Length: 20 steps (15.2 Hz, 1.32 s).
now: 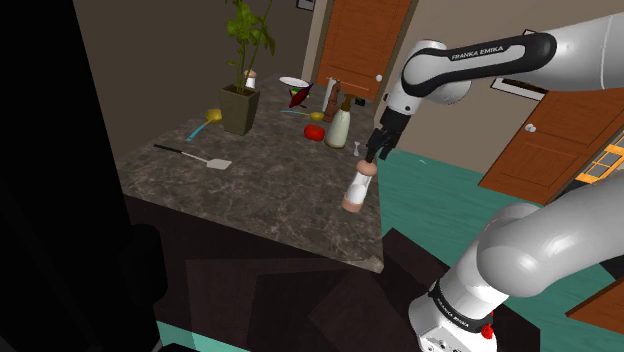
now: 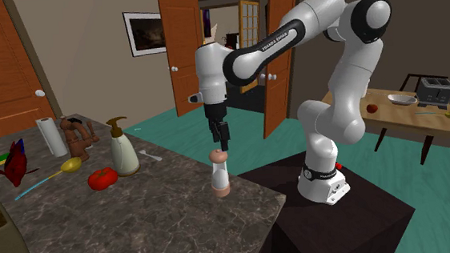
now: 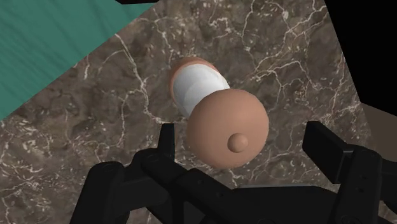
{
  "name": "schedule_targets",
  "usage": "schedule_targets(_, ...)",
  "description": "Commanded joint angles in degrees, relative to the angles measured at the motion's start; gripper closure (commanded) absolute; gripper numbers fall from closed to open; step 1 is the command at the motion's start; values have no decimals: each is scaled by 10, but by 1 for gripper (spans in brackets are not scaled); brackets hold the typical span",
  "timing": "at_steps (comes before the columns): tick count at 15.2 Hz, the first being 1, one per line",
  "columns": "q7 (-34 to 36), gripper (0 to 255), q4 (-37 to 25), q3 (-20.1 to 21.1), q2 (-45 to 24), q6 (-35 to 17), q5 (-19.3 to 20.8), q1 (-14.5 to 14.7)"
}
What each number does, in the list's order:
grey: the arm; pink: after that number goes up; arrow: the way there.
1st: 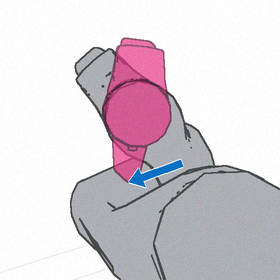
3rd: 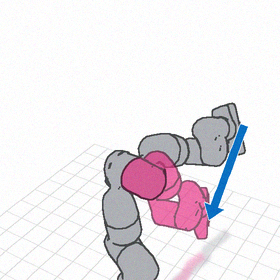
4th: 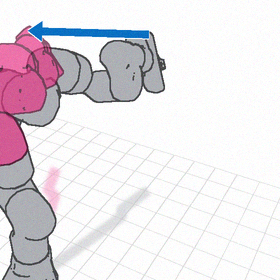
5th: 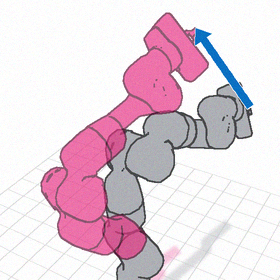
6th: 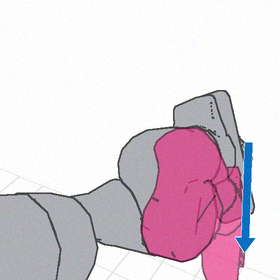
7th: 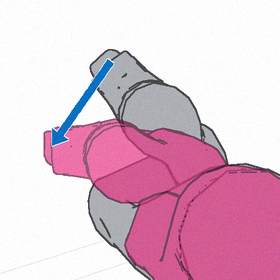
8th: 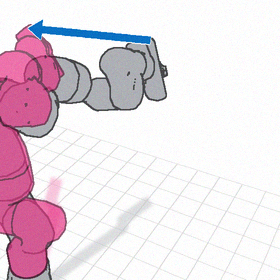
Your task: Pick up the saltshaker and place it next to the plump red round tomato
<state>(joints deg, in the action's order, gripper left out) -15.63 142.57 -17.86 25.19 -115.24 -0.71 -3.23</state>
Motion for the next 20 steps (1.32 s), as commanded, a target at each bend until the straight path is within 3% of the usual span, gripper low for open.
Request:
schedule_targets(1, -4, 0, 12, -3, -7, -18, -3, 1)
schedule_targets(6, -7, 0, 37, -5, -21, -57, -7, 4)
schedule_targets(13, -7, 0, 37, -5, -21, -57, -7, 4)
schedule_targets(14, -7, 255, 37, -5, -21, -57, -7, 4)
schedule_targets(20, -7, 255, 38, -5, -21, -58, -7, 4)
